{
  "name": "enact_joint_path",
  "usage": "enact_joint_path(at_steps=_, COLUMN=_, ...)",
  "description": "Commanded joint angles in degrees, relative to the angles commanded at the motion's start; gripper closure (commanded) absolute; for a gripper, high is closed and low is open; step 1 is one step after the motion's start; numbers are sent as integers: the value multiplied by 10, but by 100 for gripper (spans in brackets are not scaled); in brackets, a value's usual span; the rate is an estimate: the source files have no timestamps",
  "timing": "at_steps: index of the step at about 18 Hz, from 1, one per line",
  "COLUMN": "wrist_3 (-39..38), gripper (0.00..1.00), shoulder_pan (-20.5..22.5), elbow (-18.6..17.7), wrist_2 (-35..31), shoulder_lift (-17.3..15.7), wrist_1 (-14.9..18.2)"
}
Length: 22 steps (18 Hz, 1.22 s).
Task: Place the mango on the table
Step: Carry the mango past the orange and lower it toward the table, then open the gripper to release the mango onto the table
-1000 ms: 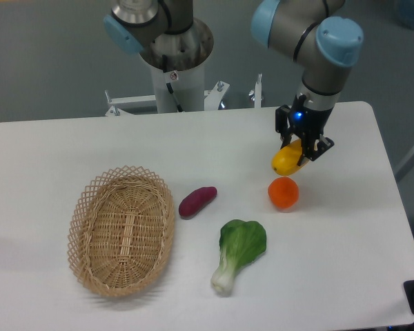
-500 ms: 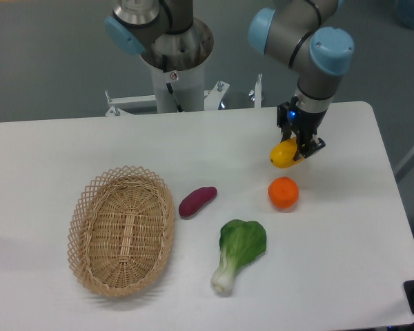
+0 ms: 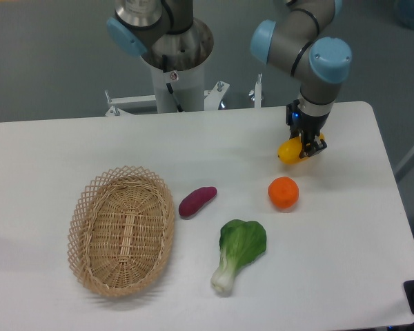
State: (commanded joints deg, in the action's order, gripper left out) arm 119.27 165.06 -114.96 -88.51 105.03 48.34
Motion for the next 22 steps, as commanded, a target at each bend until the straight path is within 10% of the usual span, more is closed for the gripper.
enact_joint_path(at_steps=5, wrist_3=0, gripper=53, shoulder_pan=0, elbow=-4, wrist_2=0, shoulder_lift=0, wrist_1=-1)
enact_joint_path(at_steps=12, wrist_3=-7, gripper=1, shoulder_pan=-1, elbow=-1, wrist_2=1, shoulder_lift=-4, wrist_1=-2)
enact_joint_path(at_steps=22, wrist_3=-169, gripper=0, shoulder_pan=-54, elbow=113, wrist_2=4, shoulder_lift=-22, wrist_1=75)
